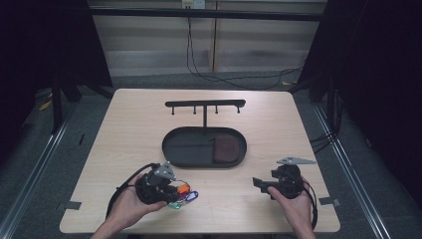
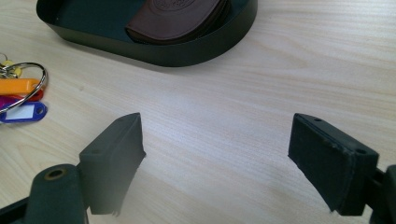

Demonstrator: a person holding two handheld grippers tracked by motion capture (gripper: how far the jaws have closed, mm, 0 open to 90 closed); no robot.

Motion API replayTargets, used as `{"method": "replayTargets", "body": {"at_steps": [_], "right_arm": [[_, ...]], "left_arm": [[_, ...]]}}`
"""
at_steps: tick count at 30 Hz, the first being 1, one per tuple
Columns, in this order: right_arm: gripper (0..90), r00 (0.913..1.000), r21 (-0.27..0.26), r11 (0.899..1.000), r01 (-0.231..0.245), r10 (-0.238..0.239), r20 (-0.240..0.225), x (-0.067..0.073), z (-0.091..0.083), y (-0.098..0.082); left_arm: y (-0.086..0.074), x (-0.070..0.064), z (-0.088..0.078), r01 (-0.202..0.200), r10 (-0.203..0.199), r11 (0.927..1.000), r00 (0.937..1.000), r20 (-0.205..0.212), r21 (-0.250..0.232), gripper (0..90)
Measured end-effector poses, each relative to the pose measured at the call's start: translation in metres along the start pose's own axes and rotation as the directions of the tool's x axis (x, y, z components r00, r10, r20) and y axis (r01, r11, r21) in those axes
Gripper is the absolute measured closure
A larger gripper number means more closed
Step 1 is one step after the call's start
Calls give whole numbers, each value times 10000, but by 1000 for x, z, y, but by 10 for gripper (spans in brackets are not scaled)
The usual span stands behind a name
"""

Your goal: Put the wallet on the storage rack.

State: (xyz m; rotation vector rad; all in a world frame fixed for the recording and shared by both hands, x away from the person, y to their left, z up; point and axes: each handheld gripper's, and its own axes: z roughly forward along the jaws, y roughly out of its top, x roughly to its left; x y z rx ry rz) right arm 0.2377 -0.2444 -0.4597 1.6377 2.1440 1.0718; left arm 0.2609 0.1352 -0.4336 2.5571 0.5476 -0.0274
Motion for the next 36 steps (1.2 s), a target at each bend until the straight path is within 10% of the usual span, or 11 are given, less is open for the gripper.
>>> {"method": "replayTargets", "body": {"at_steps": [13,31,36], "right_arm": [[178,10000,25,10000,17,-17,-19,0,1,0],[178,9999,-45,9999,-100,99,-92,-1,1,1],[178,9999,-12,9999,-146,146,-77,-1,1,1]], "left_arm": [[18,-4,29,-408,409,9875,9992,24,1523,828],[26,-8,46,-568,749,9657,9952,-623,2534,852],[28,-3,45,-462,544,9595,9983,-220,2780,866]]}}
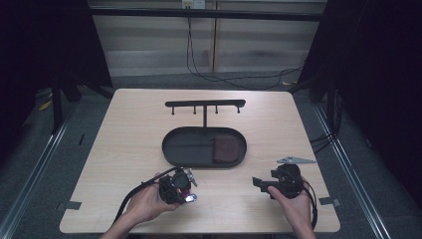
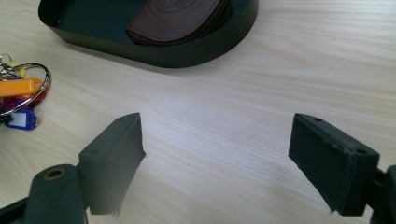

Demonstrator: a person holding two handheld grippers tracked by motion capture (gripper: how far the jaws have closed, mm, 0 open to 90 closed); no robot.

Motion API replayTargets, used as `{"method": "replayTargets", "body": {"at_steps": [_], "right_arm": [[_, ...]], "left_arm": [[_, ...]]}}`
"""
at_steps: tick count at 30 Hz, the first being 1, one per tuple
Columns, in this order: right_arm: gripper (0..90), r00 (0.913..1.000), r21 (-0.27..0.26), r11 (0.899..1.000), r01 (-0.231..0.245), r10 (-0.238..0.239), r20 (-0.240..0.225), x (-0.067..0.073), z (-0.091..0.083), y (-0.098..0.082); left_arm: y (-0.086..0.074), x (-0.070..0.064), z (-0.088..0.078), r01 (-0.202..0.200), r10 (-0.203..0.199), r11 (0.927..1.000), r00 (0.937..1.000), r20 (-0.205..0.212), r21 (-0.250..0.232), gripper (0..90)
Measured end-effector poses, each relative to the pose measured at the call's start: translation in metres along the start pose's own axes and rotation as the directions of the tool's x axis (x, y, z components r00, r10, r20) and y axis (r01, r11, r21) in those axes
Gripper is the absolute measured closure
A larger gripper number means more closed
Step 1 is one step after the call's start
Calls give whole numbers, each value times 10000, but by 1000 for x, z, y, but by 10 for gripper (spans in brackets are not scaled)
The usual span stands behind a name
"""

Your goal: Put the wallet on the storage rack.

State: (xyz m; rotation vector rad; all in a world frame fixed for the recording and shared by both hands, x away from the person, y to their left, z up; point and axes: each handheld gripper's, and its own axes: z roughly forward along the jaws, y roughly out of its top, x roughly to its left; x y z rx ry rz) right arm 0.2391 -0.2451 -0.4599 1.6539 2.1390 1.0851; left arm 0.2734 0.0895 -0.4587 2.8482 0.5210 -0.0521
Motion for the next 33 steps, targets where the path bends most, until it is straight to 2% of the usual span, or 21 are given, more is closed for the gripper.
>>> {"method": "replayTargets", "body": {"at_steps": [1,2,3,6,7,10,11,12,17,22,26,29,31,33], "right_arm": [[178,10000,-12,10000,10,-10,4,0,0,0],[178,10000,-2,10000,0,0,-3,0,0,0],[177,10000,-7,10000,1,-1,-3,0,0,0],[178,10000,-34,10000,-49,49,-78,-1,0,0],[178,9999,-23,9999,-115,115,-99,-1,0,0],[177,10000,-20,10000,-61,61,-68,-1,0,0],[178,10000,-8,10000,-55,55,-66,0,1,0],[178,10000,-10,10000,-39,39,-77,0,1,0],[178,10000,-4,10000,-54,54,-63,-1,1,0],[178,9999,-100,9999,-72,71,-102,-1,0,0],[178,9999,-86,9999,-91,91,-94,-2,0,0],[178,9999,-78,9999,-98,97,-103,-1,0,0],[178,9999,-73,9999,-96,95,-89,-1,0,0],[178,9999,-78,9999,-97,96,-97,-1,0,0]], "left_arm": [[0,2,-1,120,-119,9999,9999,96,-73,867],[0,5,-3,55,-53,9999,9997,224,-106,867],[-1,4,-4,381,-372,9986,9989,280,-357,867],[-2,11,-14,493,-454,9971,9968,664,-577,868],[-3,12,-18,665,-617,9955,9956,703,-678,869],[-2,15,-28,554,-503,9961,9960,735,-686,870],[-2,14,-31,619,-577,9956,9964,615,-697,870],[-1,15,-34,497,-464,9968,9976,519,-631,871],[0,17,-43,420,-413,9982,9990,187,-435,873],[3,19,-52,282,-283,9996,9995,-157,-61,874],[5,22,-59,550,-542,9983,9977,-398,209,876],[7,24,-63,552,-528,9970,9976,-443,547,878],[9,25,-66,579,-531,9955,9965,-651,747,879],[11,25,-71,724,-654,9950,9930,-982,690,880]]}}
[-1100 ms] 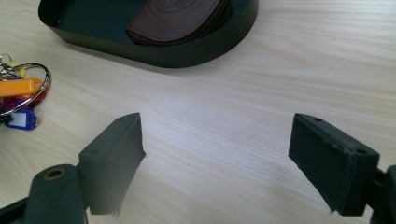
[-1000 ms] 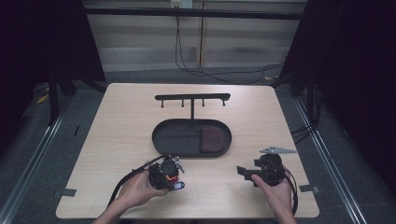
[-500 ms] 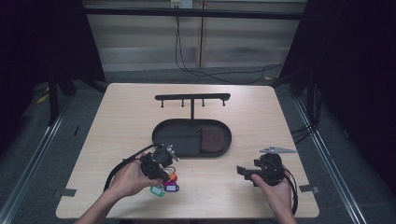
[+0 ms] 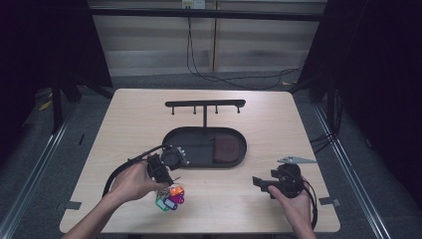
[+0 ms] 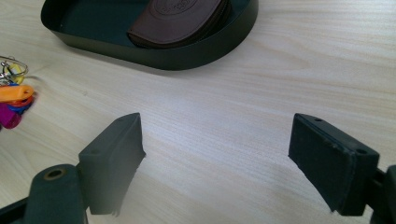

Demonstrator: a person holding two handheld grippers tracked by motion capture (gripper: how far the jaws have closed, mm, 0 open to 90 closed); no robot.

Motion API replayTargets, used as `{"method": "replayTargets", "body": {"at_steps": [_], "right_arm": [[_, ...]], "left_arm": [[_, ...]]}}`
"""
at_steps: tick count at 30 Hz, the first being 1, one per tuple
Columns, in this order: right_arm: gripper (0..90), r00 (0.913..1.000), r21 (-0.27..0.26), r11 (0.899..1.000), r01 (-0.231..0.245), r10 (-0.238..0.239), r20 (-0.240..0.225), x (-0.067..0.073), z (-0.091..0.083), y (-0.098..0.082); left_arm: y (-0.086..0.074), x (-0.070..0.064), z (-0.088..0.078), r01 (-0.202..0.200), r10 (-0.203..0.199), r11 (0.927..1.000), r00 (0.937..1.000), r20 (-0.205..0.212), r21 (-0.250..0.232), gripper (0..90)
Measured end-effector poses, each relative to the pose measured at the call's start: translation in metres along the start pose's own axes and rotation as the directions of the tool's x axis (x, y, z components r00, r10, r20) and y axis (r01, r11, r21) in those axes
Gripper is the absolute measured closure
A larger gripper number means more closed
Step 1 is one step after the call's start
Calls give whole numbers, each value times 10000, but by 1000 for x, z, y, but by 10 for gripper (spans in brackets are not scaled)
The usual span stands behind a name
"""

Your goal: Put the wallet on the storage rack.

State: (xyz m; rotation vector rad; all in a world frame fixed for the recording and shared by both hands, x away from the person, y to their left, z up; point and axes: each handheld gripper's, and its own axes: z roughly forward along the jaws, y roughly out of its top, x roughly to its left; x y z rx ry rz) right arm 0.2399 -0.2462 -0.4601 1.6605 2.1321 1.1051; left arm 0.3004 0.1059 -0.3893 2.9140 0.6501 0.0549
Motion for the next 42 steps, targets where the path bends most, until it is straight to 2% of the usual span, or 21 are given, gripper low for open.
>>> {"method": "replayTargets", "body": {"at_steps": [5,7,12,15,23,30,35,42], "right_arm": [[180,10000,-32,10000,-19,19,66,0,-1,0],[180,10000,-59,10000,-17,17,36,0,-2,0],[180,10000,-37,10000,-72,71,-12,-1,-1,0],[180,10000,-41,10000,11,-11,-36,1,0,1],[179,10000,-65,9999,86,-87,-22,0,1,1],[179,10000,-23,10000,30,-30,-31,1,1,1],[170,10000,-33,10000,-16,16,-16,0,0,1],[170,10000,-19,10000,-18,18,-31,0,1,1]], "left_arm": [[-1,7,-11,85,-88,9996,9999,118,284,880],[-3,9,-15,334,-335,9994,9994,96,62,880],[-7,19,-29,439,-449,9987,9984,352,262,879],[-9,26,-37,662,-667,9977,9965,495,123,880],[-11,40,-57,945,-944,9955,9950,323,-26,880],[-8,44,-75,1092,-1091,9940,9939,169,-66,880],[-4,47,-89,972,-970,9952,9952,161,-106,880],[-1,52,-102,1172,-1168,9926,9930,150,-320,880]]}}
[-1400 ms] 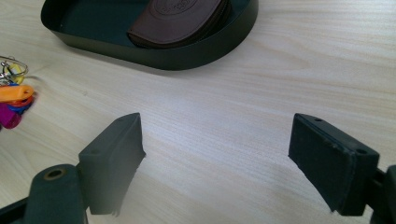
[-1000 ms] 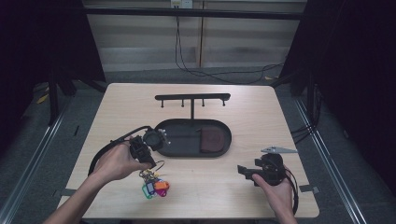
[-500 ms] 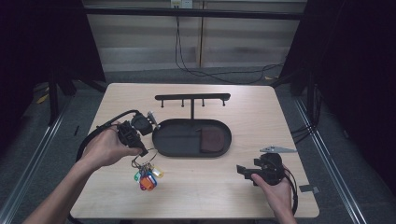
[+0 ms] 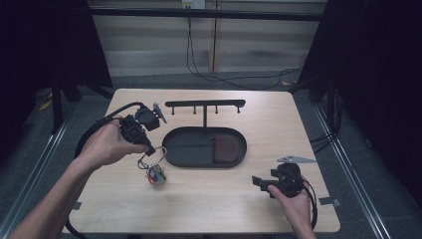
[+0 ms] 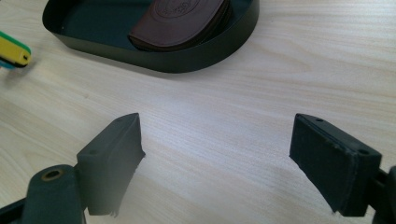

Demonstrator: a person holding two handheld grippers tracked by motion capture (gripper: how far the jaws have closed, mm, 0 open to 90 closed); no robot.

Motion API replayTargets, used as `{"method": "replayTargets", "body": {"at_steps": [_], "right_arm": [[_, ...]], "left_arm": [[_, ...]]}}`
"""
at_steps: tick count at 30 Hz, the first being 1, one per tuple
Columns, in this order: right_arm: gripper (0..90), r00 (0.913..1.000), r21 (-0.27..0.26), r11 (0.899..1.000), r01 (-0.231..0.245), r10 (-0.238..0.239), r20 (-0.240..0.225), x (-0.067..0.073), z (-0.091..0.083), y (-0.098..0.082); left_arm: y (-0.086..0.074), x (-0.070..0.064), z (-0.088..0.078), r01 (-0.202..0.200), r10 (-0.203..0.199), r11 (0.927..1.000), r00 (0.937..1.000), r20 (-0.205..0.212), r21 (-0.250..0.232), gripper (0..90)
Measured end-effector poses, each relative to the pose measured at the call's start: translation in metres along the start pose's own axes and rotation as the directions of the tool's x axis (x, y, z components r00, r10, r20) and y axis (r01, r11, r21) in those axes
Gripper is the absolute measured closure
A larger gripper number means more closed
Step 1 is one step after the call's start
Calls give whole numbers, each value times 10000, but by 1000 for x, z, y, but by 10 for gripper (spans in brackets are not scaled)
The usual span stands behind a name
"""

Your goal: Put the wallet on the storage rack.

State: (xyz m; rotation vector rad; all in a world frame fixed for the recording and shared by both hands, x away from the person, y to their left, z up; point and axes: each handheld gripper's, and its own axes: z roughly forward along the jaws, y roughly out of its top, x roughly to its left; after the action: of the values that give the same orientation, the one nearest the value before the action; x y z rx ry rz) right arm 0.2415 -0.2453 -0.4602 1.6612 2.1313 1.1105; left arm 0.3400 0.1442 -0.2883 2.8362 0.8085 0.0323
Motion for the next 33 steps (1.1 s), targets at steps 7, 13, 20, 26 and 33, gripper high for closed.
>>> {"method": "replayTargets", "body": {"at_steps": [7,13,20,26,33], "right_arm": [[170,10000,60,10000,57,-57,-17,1,2,1],[169,10000,-3,10000,90,-90,-15,0,0,0],[170,10000,14,10000,31,-31,31,-1,0,1],[167,10000,-5,10000,31,-31,69,-2,-1,1],[165,9999,-5,10000,84,-84,62,-2,-1,0]], "left_arm": [[11,0,-14,-128,127,9999,9999,-84,-72,880],[20,6,-30,-39,38,9997,10000,-70,-229,881],[30,16,-41,149,-151,9996,9998,-88,-251,880],[39,21,-44,189,-191,9994,9998,-48,-278,881],[52,29,-47,374,-377,9986,9993,-55,-364,881]]}}
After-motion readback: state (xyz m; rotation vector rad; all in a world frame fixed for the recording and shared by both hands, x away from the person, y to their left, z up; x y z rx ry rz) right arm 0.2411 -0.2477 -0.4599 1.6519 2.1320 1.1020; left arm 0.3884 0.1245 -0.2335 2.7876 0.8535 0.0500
